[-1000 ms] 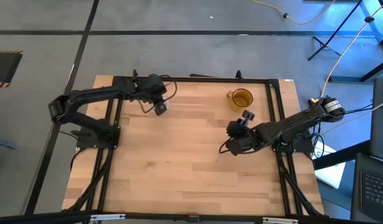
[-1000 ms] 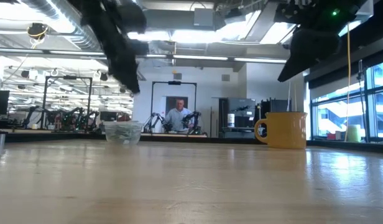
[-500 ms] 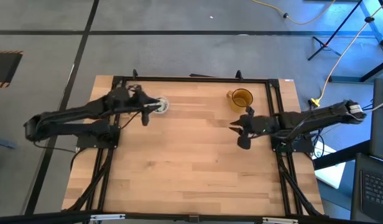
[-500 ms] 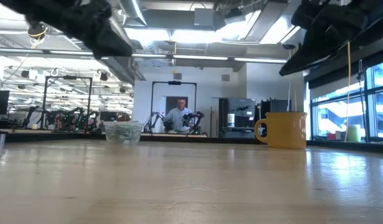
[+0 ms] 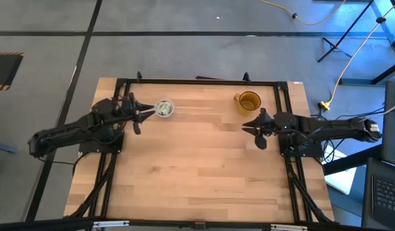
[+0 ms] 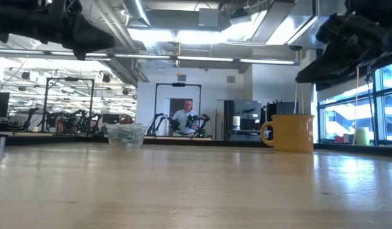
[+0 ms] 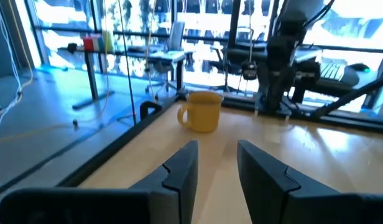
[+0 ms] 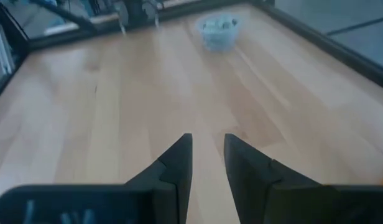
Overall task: Pick and place Stevia / Truvia into bins
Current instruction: Return to Home Position
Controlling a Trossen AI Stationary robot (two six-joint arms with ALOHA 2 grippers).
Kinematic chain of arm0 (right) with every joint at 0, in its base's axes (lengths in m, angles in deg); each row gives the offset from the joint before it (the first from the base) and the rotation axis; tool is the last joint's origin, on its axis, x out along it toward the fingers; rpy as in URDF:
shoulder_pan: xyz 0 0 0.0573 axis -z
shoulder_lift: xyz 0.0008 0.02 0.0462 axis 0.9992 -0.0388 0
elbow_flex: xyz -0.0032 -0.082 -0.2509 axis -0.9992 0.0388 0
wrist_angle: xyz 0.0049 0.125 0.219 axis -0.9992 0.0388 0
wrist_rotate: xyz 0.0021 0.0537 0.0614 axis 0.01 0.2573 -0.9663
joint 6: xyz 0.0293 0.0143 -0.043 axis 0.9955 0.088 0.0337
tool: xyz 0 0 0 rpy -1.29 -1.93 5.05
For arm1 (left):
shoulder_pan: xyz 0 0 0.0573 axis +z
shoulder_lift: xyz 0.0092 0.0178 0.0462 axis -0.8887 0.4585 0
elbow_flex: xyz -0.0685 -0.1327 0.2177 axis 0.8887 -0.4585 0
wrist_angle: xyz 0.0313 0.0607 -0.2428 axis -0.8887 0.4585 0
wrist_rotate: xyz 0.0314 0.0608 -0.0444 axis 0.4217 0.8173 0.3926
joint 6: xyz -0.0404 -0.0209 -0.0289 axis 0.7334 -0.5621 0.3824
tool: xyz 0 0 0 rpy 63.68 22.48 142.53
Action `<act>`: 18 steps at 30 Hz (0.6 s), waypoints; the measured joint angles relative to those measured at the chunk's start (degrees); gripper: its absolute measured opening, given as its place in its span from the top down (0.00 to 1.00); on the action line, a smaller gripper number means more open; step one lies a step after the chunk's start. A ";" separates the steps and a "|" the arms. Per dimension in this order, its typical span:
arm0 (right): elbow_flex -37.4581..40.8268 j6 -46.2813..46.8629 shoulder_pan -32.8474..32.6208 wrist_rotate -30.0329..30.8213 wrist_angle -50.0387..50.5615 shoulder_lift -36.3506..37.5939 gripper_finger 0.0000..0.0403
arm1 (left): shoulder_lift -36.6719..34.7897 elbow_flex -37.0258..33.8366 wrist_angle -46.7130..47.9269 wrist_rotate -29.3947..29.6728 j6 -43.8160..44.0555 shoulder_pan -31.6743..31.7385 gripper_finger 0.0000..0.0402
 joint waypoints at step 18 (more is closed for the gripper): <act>7.28 0.08 1.04 -5.17 -1.30 18.86 0.76 | -14.34 -9.13 -0.52 4.51 0.27 0.00 0.74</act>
